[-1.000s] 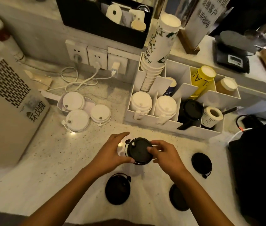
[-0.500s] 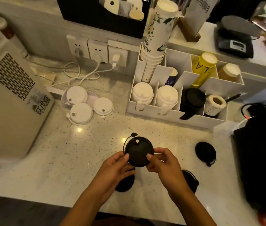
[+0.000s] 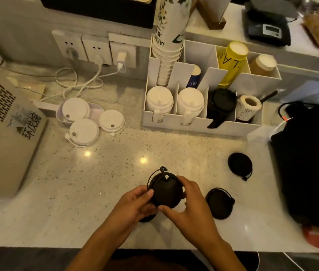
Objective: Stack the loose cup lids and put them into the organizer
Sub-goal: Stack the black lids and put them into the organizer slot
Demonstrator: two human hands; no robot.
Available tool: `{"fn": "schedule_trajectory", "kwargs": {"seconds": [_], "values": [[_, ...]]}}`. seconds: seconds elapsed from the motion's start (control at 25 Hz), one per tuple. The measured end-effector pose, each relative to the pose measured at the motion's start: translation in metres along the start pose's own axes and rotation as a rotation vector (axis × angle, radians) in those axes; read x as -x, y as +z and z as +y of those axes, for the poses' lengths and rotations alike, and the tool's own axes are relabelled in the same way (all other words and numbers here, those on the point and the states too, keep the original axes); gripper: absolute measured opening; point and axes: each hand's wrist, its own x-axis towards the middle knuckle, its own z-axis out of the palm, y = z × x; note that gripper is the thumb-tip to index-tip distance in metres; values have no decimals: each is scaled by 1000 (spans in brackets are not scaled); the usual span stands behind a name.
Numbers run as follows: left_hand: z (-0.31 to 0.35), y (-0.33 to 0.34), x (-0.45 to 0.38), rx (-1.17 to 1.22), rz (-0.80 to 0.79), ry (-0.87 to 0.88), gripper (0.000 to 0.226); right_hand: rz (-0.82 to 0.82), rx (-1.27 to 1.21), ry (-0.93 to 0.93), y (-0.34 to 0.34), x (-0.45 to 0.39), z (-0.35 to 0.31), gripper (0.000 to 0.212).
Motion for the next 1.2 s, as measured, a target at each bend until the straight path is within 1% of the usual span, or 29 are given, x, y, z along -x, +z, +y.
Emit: {"fn": "schedule_trajectory", "kwargs": {"seconds": [0.08,0.12,0.24,0.28,0.36,0.44,0.48,0.52,0.56,0.68,1.0,1.08,1.2], "values": [[-4,2,-1,-159,10,16,20,57,20,52,2,6,7,82],[-6,0,-1,-291,38,62,17,82,23,83,1,9,11,82],[-7,-18,1,-842,189,317,8,126,18,137,-4,16,23,84],[-8,-26,1,-1028,185,416,15,135,14,150,-6,17,26,86],[-11,-43,-2,-1304,90,548,50,150,4,173,-7,21,29,88],[-16,-57,-10,-1535,-10,567,87,157,5,192,-6,24,31,87],[-17,-62,-15,-1636,-34,551,99,154,11,196,-6,24,32,86],[-20,-66,-21,-1707,-40,530,105,147,17,195,-4,24,34,84],[-22,-70,-26,-1742,-29,518,106,137,27,191,-3,24,36,84],[-29,-71,-33,-1751,44,501,100,101,59,185,1,21,36,87],[-65,-37,-37,-1516,375,493,92,72,124,212,6,23,39,90],[-67,-29,-41,-1485,430,464,92,66,130,216,7,22,39,89],[-73,-20,-44,-1440,471,444,91,46,131,216,10,20,39,88]]}}
